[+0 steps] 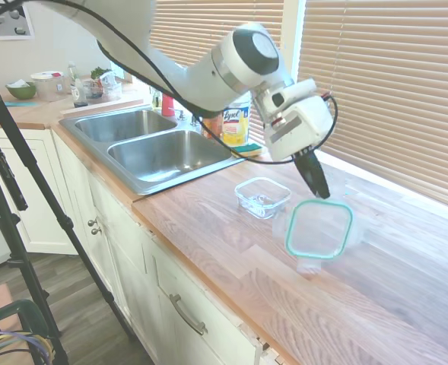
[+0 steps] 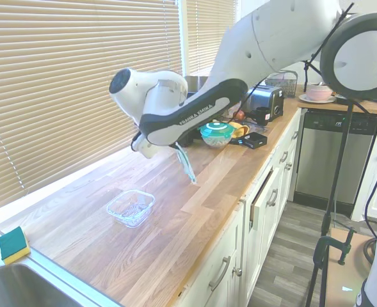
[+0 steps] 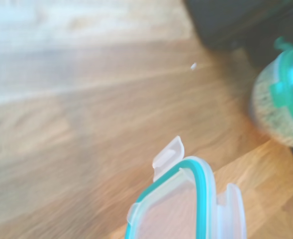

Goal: Uncover the lid of the food container

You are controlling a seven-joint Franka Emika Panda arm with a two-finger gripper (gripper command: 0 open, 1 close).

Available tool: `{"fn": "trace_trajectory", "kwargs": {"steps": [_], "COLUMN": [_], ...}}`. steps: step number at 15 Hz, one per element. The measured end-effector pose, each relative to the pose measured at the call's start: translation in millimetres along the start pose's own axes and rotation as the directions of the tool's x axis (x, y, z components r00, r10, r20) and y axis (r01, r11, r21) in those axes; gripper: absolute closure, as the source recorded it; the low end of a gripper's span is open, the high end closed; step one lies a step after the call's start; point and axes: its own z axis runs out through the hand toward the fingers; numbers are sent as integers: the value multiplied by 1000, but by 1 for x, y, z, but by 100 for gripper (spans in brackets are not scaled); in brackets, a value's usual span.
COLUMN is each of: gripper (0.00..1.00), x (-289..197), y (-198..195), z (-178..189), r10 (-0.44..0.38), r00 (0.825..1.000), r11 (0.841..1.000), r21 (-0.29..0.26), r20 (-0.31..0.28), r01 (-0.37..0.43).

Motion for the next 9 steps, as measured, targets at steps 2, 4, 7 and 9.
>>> {"fn": "trace_trajectory", "kwargs": {"steps": [2, 4, 7, 9], "gripper": [100, 100, 100, 0], "x": [-18, -34, -59, -75], "y": [-11, -21, -33, -39], "z": [15, 22, 14, 4], "r10": [-23, -41, -67, -73], "r00": [1000, 999, 997, 997], "r11": [1000, 999, 995, 992], "r21": [7, 27, 75, 101], "r20": [6, 12, 28, 25], "r01": [23, 41, 65, 70]}}
